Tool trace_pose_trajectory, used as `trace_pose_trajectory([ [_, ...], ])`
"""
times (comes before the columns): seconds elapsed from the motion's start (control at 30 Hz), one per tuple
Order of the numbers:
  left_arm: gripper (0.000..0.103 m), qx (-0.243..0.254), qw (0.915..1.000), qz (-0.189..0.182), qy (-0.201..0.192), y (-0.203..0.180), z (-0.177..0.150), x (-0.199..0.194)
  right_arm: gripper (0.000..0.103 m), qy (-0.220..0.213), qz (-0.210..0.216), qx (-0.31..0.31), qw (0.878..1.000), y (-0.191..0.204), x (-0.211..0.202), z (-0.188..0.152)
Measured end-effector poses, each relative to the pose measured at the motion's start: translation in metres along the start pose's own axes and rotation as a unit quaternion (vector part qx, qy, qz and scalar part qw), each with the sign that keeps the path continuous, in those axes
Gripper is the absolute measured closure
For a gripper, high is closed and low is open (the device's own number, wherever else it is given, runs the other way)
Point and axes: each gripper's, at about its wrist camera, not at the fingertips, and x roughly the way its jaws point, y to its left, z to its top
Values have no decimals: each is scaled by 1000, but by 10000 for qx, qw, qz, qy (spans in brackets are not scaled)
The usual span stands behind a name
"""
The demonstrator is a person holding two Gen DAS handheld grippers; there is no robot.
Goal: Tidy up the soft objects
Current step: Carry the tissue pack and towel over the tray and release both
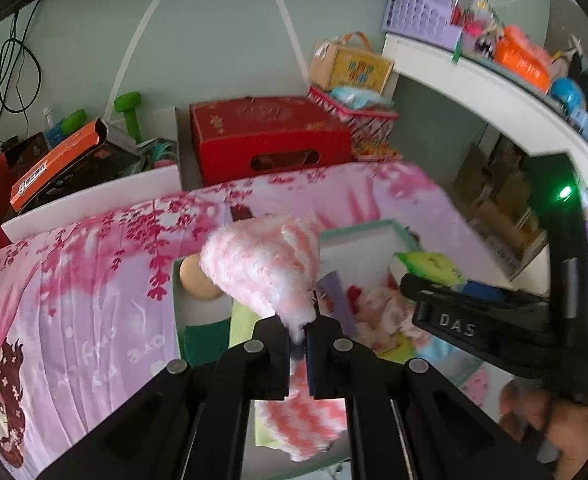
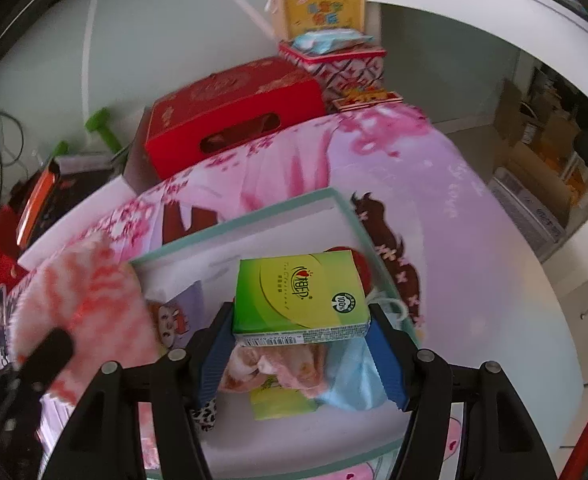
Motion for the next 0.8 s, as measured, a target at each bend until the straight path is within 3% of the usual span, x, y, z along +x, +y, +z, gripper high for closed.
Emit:
trace_pose_trajectory([
  [0.2,97,107,9992,306,238,3,-8,21,36,165,-53,-213,9996,10,10,-4],
  [0.53,96,113,9979,435,469,4,-13,37,34,306,-95,-276,9991,11,18,-5],
  [0.6,90,109,9978,442,481,4,-13,36,30,328,-125,-288,9990,11,18,-5],
  [0.67,68,93,9976,410,545,5,-12,35,20,342,-139,-281,9989,11,19,-5],
  [0.8,59,-50,9977,389,546,11,-11,28,12,340,-141,-290,9989,10,18,-5],
])
